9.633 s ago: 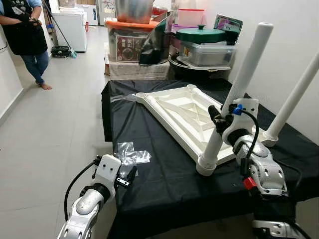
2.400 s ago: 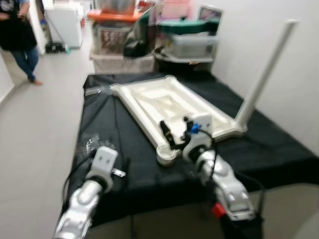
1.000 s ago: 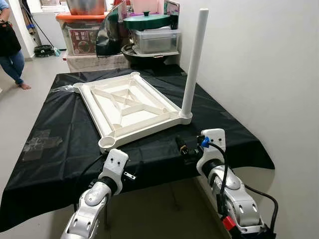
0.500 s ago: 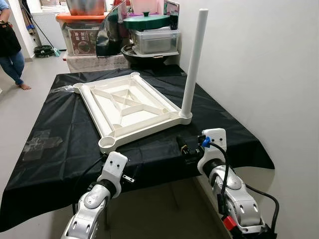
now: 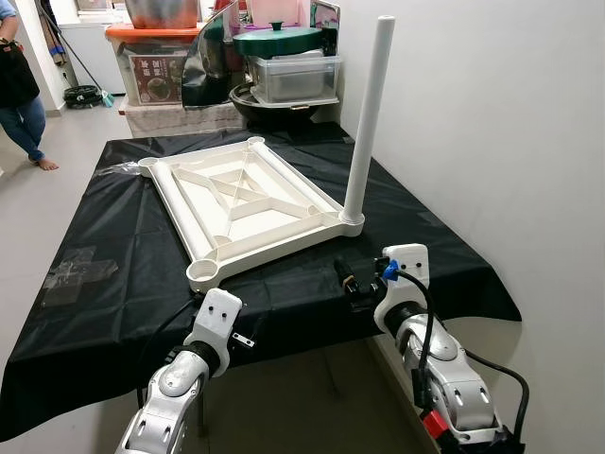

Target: Building children table

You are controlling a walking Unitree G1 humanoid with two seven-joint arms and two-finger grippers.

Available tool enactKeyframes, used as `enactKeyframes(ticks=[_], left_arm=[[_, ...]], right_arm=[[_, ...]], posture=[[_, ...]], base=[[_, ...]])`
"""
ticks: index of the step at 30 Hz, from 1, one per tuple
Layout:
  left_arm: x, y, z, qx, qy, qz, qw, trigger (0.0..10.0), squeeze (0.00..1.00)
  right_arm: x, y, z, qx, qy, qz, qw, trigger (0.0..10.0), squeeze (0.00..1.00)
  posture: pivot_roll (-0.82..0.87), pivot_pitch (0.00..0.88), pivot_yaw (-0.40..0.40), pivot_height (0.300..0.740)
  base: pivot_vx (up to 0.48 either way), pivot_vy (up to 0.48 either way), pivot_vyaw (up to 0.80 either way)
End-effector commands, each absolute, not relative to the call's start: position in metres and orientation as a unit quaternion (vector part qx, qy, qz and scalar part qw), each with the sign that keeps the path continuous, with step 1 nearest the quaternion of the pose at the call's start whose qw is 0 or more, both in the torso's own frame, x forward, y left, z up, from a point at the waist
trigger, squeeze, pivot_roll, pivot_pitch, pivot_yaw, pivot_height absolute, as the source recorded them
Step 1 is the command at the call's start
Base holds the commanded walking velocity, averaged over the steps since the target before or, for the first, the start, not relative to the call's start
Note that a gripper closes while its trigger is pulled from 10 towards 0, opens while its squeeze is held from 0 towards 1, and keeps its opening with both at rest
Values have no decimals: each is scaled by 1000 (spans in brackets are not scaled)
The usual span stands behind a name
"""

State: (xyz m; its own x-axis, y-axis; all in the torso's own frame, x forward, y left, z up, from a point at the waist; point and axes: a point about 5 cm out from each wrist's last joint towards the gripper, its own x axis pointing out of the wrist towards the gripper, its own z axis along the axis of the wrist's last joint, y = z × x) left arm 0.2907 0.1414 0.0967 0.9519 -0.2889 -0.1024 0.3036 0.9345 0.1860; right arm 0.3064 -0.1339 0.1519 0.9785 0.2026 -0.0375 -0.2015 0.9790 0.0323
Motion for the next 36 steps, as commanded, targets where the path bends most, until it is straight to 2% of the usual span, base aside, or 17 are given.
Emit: enactKeyframes(ticks=[1, 36], left_arm=[[289, 145, 96, 108, 41, -146, 982, 10000, 0], [291, 146, 100, 98, 27, -146, 984, 10000, 0]], right_arm=[[304, -133, 152, 6, 12, 104, 995, 10000, 0], [301, -137, 152, -2, 6, 104, 995, 10000, 0]], posture=[[29, 0, -38, 740], [17, 0, -28, 740]], base=[[0, 0, 0], [0, 0, 0]])
